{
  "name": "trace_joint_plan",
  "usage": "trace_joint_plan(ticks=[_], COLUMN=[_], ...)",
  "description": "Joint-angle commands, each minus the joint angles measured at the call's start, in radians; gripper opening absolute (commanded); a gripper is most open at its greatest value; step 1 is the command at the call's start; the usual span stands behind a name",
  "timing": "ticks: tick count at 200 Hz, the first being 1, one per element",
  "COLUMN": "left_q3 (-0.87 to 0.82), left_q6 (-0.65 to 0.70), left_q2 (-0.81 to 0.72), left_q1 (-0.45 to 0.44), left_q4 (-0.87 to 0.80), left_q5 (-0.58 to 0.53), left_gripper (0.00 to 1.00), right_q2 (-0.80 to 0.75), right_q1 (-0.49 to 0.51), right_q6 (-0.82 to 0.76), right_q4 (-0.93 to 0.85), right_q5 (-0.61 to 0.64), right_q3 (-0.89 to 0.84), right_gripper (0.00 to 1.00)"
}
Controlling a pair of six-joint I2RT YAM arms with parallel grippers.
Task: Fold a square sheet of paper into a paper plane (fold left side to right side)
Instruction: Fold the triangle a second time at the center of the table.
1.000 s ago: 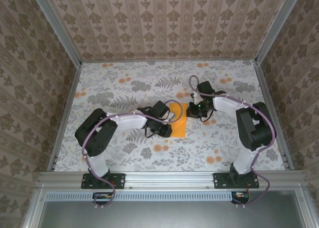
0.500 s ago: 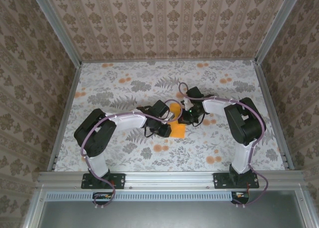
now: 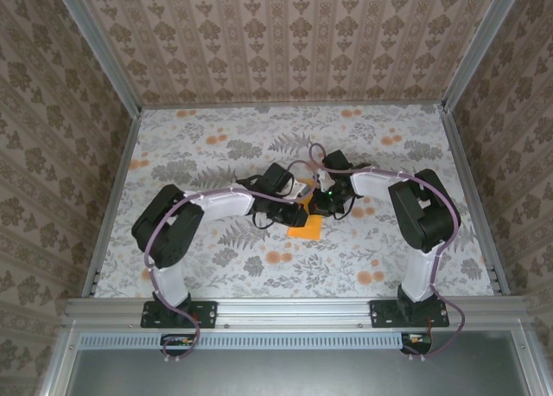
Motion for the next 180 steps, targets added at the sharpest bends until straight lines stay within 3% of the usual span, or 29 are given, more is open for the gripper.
trace_joint_plan(ticks=[1, 135, 180], left_q3=[0.018, -0.009, 0.005], left_q6=[-0.015, 0.014, 0.053], left_q2=[0.040, 0.076, 0.094], left_q1=[0.014, 0.033, 0.020], left_q4=[0.020, -0.041, -0.126], left_q5=[0.049, 0.091, 0.012], left_gripper=[0.11, 0.10, 0.10], right_q2=[0.033, 0.048, 0.049], right_q1=[-0.002, -0.003, -0.003], right_q6=[-0.024, -0.042, -0.046], right_q4=[-0.065, -0.103, -0.112], right_q5=[0.049, 0.080, 0.087], right_q3=[0.008, 0.026, 0.029], right_gripper=[0.00, 0.00, 0.00])
